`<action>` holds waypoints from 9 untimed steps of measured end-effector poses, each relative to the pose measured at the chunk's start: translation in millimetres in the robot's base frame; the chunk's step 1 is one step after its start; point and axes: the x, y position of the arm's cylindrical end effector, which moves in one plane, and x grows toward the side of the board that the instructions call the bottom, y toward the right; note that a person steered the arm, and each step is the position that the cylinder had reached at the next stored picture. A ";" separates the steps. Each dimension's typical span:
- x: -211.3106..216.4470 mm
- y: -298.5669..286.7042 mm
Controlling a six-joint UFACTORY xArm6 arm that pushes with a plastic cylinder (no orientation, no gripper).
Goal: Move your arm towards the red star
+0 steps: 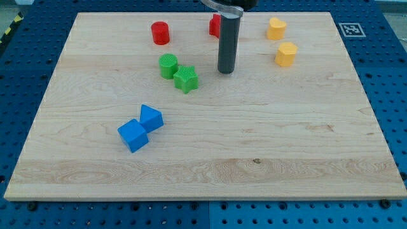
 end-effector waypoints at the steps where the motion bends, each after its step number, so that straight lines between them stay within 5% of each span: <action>1: 0.0 0.0; 9: -5.7 0.0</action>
